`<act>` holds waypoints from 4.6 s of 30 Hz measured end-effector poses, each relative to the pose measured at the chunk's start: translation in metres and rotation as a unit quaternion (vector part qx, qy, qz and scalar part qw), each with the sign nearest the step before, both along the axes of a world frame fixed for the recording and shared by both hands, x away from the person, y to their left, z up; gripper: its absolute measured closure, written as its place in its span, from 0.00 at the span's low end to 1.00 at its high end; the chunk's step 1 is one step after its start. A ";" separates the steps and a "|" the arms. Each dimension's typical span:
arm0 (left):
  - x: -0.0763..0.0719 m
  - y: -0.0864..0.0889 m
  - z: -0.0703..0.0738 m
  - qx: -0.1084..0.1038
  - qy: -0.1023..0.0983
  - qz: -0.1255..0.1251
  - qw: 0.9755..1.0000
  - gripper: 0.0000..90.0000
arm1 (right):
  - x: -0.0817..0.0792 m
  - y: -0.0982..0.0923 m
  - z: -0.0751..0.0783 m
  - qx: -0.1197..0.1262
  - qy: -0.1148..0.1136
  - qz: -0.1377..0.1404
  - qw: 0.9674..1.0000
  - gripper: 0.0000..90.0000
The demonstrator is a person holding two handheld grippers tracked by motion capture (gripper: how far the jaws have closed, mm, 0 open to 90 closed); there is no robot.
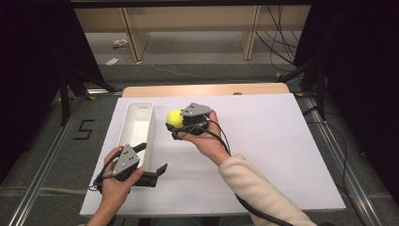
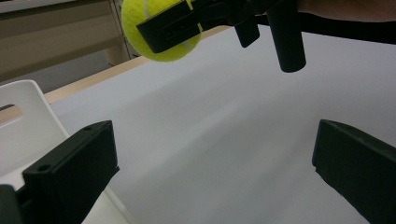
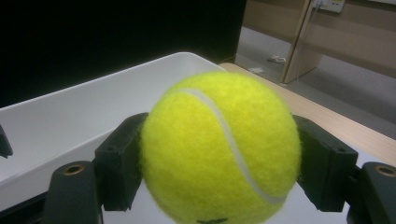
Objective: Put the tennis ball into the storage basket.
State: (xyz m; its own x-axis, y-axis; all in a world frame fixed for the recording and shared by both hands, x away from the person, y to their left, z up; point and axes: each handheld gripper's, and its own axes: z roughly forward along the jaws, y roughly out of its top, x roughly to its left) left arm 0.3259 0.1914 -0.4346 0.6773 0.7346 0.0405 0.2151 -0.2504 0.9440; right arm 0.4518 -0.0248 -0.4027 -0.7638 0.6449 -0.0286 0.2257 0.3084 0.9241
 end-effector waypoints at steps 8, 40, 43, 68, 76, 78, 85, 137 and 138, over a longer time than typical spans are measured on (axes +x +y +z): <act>0.000 0.000 0.000 0.000 0.000 -0.002 1.000 0.00 | 0.000 0.005 0.001 0.000 0.002 0.004 1.000 0.30; 0.002 0.001 0.001 0.011 -0.016 -0.003 1.000 0.00 | 0.001 0.024 0.003 0.003 0.003 0.016 1.000 0.30; 0.002 0.001 0.001 0.009 -0.015 -0.001 1.000 0.00 | 0.001 0.026 0.003 0.004 0.003 0.017 1.000 0.30; 0.001 0.001 0.001 0.006 -0.007 0.000 1.000 0.00 | 0.002 0.038 0.005 0.004 0.004 0.020 1.000 0.30; 0.009 0.009 0.006 0.075 -0.067 -0.014 0.995 0.00 | 0.003 0.041 0.005 0.002 0.004 0.022 1.000 0.30; 0.008 0.009 0.006 0.073 -0.067 -0.009 0.995 0.00 | 0.003 0.042 0.005 0.002 0.005 0.022 1.000 0.30; 0.014 0.013 0.010 0.112 -0.100 -0.035 0.988 0.00 | 0.003 0.045 0.006 0.002 0.005 0.025 1.000 0.30; -0.001 0.000 0.001 0.002 -0.001 -0.003 1.000 0.00 | 0.006 0.074 0.012 -0.005 0.008 0.050 0.999 0.30; -0.001 0.000 0.000 0.002 -0.001 -0.002 1.000 0.00 | 0.006 0.074 0.012 -0.005 0.009 0.051 0.999 0.30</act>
State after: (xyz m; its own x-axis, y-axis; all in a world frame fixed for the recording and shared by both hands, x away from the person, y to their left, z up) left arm 0.3250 0.1913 -0.4341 0.6806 0.7313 0.0446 0.2119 -0.2547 0.9435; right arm 0.4577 0.0494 -0.3912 -0.8254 0.5642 -0.0199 0.2100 0.3396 0.9168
